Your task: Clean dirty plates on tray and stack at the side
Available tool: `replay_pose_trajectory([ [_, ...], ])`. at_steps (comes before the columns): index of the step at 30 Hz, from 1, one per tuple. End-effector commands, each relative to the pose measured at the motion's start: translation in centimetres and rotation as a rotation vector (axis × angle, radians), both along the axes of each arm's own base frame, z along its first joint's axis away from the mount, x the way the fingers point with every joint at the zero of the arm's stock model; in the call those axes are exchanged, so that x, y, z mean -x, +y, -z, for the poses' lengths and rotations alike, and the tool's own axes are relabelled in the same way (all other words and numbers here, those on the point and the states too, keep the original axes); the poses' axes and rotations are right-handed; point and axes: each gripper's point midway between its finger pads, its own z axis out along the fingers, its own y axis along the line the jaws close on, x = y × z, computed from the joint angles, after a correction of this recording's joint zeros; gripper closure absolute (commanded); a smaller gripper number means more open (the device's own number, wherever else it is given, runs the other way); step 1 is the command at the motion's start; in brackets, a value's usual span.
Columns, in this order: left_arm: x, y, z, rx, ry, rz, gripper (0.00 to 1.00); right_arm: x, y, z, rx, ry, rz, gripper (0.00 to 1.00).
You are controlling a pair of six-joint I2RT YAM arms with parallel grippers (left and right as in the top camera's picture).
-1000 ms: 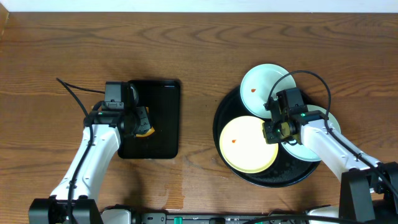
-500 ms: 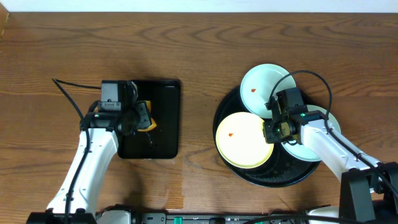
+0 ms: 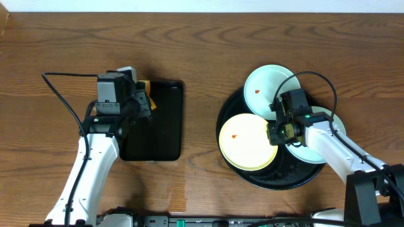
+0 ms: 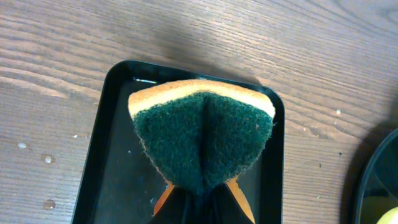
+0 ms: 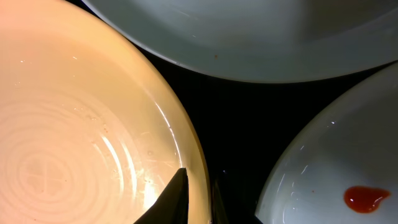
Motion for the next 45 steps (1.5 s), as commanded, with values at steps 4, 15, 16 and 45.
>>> replay_pose_trajectory([
  [4, -0.5, 0.2, -1.6, -0.019, -0.039, 0.005, 0.92, 0.0, 0.2, 0.1, -0.007, 0.007, 0.01, 0.91],
  [15, 2.6, 0.2, 1.3, 0.0, 0.141, -0.02, 0.92, 0.0, 0.2, 0.1, -0.007, 0.006, 0.011, 0.99],
  [16, 2.9, 0.2, 1.6, 0.003, 0.159, -0.021, 0.93, 0.0, 0.2, 0.1, -0.007, 0.006, 0.011, 0.99],
  [45, 3.9, -3.7, 1.7, 0.192, 0.207, 0.112, 0.93, -0.1, 0.2, 0.1, -0.008, 0.004, 0.01, 0.99],
])
